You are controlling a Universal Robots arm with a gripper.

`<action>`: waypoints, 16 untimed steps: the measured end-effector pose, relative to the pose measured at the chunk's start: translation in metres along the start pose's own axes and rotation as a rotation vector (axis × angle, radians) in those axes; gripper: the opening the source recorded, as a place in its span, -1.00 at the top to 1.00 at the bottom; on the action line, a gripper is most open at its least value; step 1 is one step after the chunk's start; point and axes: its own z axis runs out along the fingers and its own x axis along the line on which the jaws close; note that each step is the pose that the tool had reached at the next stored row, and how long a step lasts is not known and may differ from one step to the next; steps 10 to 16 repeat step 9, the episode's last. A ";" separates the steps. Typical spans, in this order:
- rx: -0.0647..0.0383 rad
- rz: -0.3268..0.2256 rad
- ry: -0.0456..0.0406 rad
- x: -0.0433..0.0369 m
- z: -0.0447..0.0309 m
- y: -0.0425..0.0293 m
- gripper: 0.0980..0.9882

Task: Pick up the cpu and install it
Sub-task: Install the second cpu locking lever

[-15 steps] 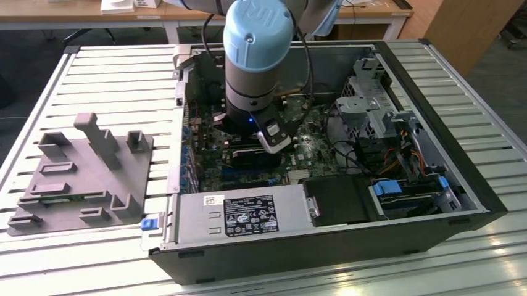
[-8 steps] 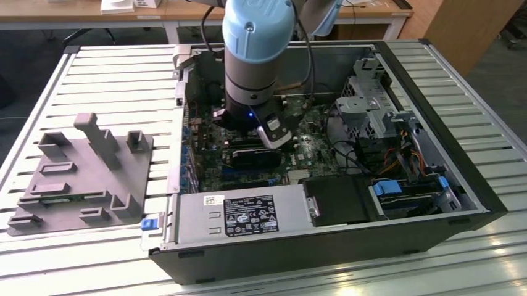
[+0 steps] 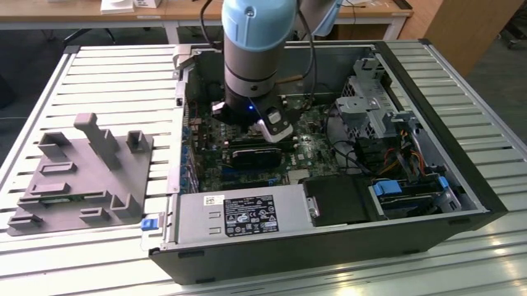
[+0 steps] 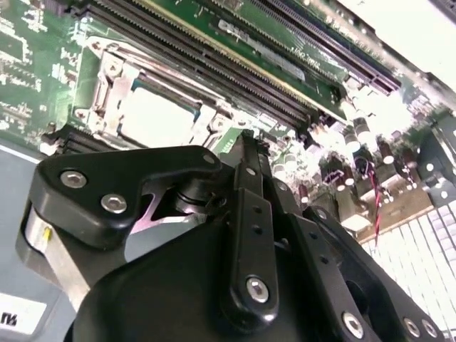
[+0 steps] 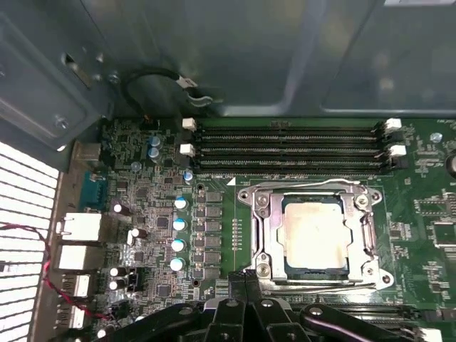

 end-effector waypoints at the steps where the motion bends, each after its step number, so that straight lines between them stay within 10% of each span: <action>1: 0.000 0.000 0.0000 0.0001 -0.0021 0.0007 0.98; 16: 0.000 0.000 -0.0001 0.0005 -0.0145 0.0046 0.98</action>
